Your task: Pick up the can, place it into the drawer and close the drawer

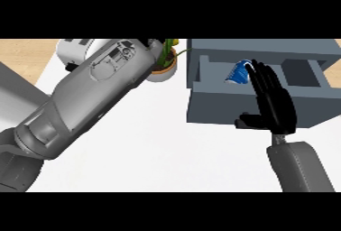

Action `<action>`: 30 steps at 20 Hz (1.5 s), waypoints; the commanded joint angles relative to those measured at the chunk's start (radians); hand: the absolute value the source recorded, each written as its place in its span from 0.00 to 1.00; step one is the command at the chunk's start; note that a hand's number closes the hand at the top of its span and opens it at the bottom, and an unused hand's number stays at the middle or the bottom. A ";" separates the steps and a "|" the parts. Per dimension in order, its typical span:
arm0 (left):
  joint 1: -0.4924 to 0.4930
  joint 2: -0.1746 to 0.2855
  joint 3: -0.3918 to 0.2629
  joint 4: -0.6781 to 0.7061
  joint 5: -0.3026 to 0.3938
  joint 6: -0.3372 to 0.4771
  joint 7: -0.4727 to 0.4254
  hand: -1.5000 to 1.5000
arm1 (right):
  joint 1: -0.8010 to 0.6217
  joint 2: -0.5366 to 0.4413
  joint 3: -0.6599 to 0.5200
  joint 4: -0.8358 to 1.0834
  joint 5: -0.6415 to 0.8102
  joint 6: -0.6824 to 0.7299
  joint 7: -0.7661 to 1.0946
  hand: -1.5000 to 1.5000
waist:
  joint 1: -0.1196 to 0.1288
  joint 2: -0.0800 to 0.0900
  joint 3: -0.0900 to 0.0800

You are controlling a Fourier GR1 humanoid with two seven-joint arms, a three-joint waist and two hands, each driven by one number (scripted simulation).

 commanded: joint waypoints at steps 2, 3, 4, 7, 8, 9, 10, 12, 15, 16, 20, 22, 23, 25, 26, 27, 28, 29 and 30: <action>0.054 0.101 -0.003 -0.115 -0.005 -0.049 0.072 0.00 | -0.047 0.025 -0.031 0.214 0.020 -0.086 -0.022 0.00 | 0.016 0.017 0.019; 0.082 0.075 -0.010 -0.132 -0.021 0.003 0.058 0.00 | -0.099 0.023 -0.035 0.248 0.045 -0.076 0.002 0.00 | 0.017 0.018 0.019; 0.107 0.094 -0.005 -0.142 -0.021 -0.019 0.042 0.00 | -0.101 0.046 -0.035 0.275 0.058 -0.116 0.009 0.00 | 0.017 0.021 0.019; 0.097 0.174 0.013 -0.172 -0.016 -0.080 0.078 0.00 | -0.163 0.019 -0.070 0.373 0.074 -0.165 -0.014 0.00 | 0.025 0.024 0.019; 0.103 0.166 -0.004 -0.199 -0.032 -0.041 0.110 0.00 | -0.195 0.027 -0.069 0.389 0.091 -0.160 0.009 0.00 | 0.021 0.019 0.019; 0.136 0.176 0.007 -0.223 -0.020 -0.052 0.098 0.00 | -0.217 0.029 -0.087 0.432 0.097 -0.214 0.003 0.00 | 0.033 0.023 0.019; 0.099 0.150 -0.003 -0.199 -0.038 -0.031 0.118 0.00 | -0.238 0.016 -0.103 0.476 0.086 -0.242 -0.027 0.00 | 0.019 0.028 0.020; 0.158 0.202 -0.002 -0.262 -0.041 -0.056 0.122 0.00 | -0.282 0.029 -0.112 0.495 0.091 -0.237 -0.001 0.00 | 0.017 0.022 0.019; 0.217 0.200 0.003 -0.288 -0.048 -0.045 0.099 0.00 | -0.386 0.012 -0.161 0.606 0.065 -0.285 -0.034 0.00 | 0.030 0.030 0.019; 0.227 0.233 0.010 -0.323 -0.045 -0.066 0.105 0.00 | -0.381 0.014 -0.167 0.650 0.093 -0.337 -0.019 0.00 | 0.037 0.030 0.019; 0.275 0.250 -0.002 -0.404 -0.059 -0.041 0.158 0.00 | -0.474 0.001 -0.198 0.776 0.091 -0.375 -0.037 0.00 | 0.037 0.030 0.020; 0.283 0.248 -0.006 -0.414 -0.070 -0.039 0.147 0.00 | -0.546 0.020 -0.208 0.825 0.122 -0.433 0.012 0.00 | 0.058 0.038 0.020; 0.317 0.257 -0.002 -0.433 -0.073 -0.052 0.125 0.00 | -0.569 0.000 -0.222 0.856 0.107 -0.430 -0.013 0.00 | 0.049 0.038 0.020; 0.334 0.259 0.004 -0.433 -0.081 -0.070 0.102 0.00 | -0.642 -0.006 -0.224 0.910 0.123 -0.409 0.006 0.00 | 0.048 0.042 0.019; 0.366 0.259 -0.007 -0.490 -0.089 -0.025 0.131 0.00 | -0.642 -0.010 -0.230 0.924 0.122 -0.433 0.003 0.00 | 0.051 0.035 0.020; 0.347 0.207 -0.017 -0.437 -0.106 -0.009 0.106 0.00 | -0.658 -0.011 -0.237 0.943 0.118 -0.449 -0.008 0.00 | 0.044 0.046 0.020; 0.365 0.257 0.003 -0.472 -0.095 -0.031 0.130 0.00 | -0.681 -0.022 -0.238 0.960 0.118 -0.432 -0.011 0.00 | 0.046 0.040 0.020; 0.362 0.279 0.010 -0.471 -0.095 -0.052 0.128 0.00 | -0.710 -0.013 -0.242 0.971 0.123 -0.431 0.016 0.00 | 0.051 0.042 0.020; 0.385 0.275 0.029 -0.446 -0.090 -0.080 0.078 0.00 | -0.697 -0.011 -0.248 0.987 0.117 -0.460 -0.003 0.00 | 0.046 0.051 0.020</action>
